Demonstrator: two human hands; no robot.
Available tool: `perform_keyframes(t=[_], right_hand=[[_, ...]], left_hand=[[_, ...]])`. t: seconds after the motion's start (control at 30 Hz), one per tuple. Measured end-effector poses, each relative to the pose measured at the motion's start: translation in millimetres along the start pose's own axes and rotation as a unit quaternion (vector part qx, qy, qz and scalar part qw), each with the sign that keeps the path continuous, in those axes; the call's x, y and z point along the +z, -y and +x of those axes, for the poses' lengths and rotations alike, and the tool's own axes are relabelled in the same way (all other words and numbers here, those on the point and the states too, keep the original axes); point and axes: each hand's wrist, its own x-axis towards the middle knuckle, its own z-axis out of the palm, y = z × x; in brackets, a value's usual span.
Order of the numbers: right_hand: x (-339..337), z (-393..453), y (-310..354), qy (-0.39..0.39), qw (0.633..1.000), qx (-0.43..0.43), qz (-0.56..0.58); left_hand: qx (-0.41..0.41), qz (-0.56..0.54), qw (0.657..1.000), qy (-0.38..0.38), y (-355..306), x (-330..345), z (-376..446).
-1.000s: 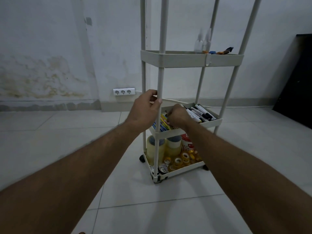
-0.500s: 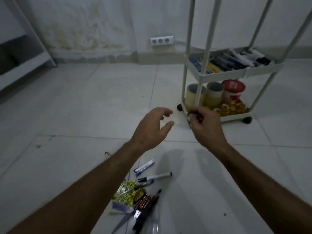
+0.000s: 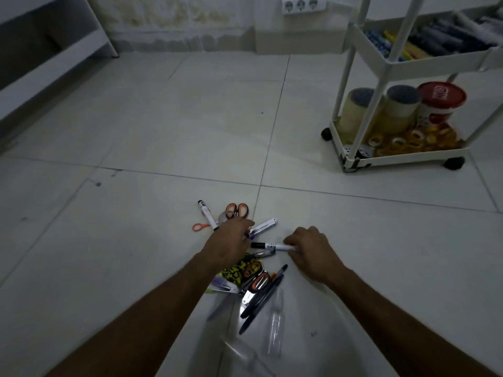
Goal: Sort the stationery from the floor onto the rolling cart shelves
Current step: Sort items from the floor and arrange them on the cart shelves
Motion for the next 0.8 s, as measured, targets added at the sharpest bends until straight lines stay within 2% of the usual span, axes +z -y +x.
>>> perform_keyframes(t=[0.1,0.27,0.37,0.47,0.6,0.73,0.8], right_hand=[[4,-6,-4,-0.010,1.000,-0.003,0.004],[-2,-13,-20,-0.020,0.993,0.061,0.102],[-12,-16,-20,-0.031,0.975,0.102,0.193],[-23,-14,-14,-0.072,0.951,0.104,0.283],[-45,-9,-4,-0.111,0.943,0.051,0.309],[-63,-10,1,-0.121,0.933,0.024,0.338],[-71,-11,-1,-0.147,0.927,0.025,0.343]], left_hand=[[0.006,0.043,0.999,0.019,1,15,8],[0.009,0.046,0.999,-0.002,2,27,17],[0.000,0.006,1.000,-0.014,0,26,17],[-0.006,-0.097,0.995,-0.032,-11,18,18],[-0.048,-0.245,0.967,-0.051,-31,4,23],[-0.074,-0.445,0.890,-0.066,-65,-17,26],[-0.068,-0.489,0.867,-0.064,-83,-29,26]])
